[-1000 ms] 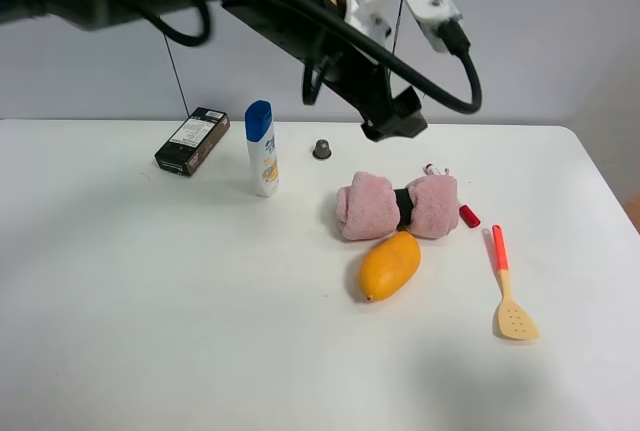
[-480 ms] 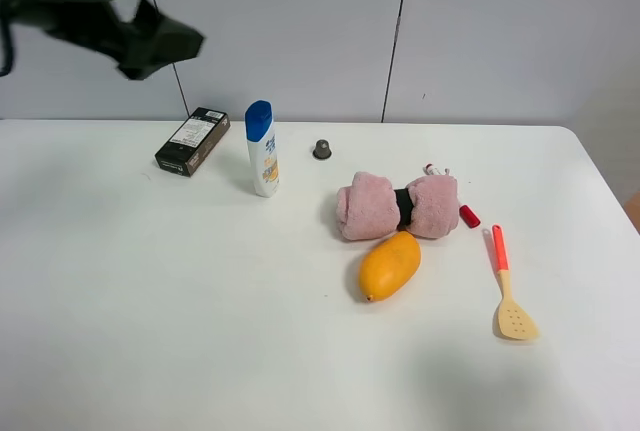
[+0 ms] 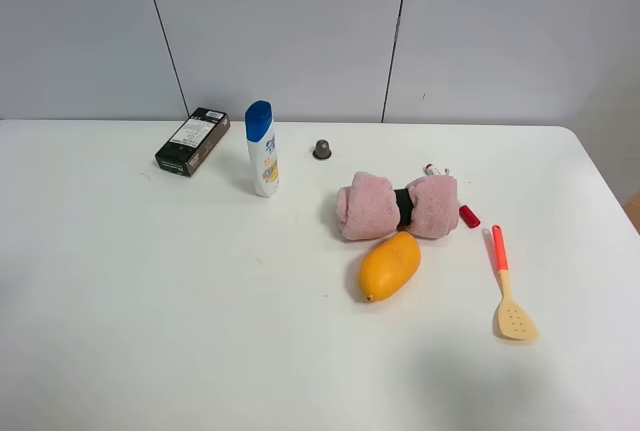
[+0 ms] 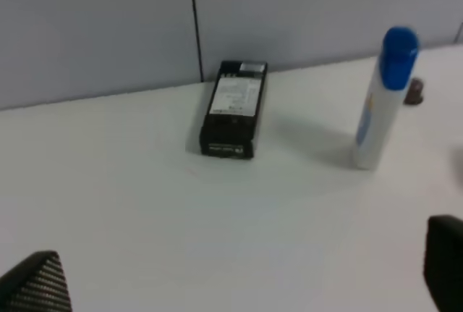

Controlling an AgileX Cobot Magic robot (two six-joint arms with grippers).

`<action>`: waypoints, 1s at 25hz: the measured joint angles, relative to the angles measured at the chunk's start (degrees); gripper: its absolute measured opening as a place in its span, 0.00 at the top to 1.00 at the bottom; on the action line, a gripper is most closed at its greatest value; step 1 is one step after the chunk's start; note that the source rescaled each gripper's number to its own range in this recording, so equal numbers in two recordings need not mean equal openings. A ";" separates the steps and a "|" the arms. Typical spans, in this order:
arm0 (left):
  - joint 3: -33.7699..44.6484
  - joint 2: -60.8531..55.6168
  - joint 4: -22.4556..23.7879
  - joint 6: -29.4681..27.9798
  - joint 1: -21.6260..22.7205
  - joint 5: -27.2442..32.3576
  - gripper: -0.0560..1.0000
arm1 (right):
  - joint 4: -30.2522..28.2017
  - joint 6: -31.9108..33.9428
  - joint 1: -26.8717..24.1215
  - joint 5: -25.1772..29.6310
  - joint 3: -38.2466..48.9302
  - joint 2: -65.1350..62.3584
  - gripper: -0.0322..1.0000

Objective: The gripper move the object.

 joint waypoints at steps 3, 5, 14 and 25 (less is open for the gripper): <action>0.28 -7.07 0.23 -1.75 0.13 5.02 0.00 | 0.00 0.00 0.00 0.00 0.00 0.00 0.00; 0.48 -9.35 0.94 -2.76 -0.51 8.71 0.00 | 0.00 0.00 0.00 0.00 0.00 0.00 0.00; 0.65 -16.30 12.41 -5.27 -8.21 17.71 0.00 | 0.00 0.00 0.00 0.00 0.00 0.00 0.00; 4.59 -21.71 17.16 -11.47 -8.41 19.21 0.00 | 0.00 0.00 0.00 0.00 0.00 0.00 0.00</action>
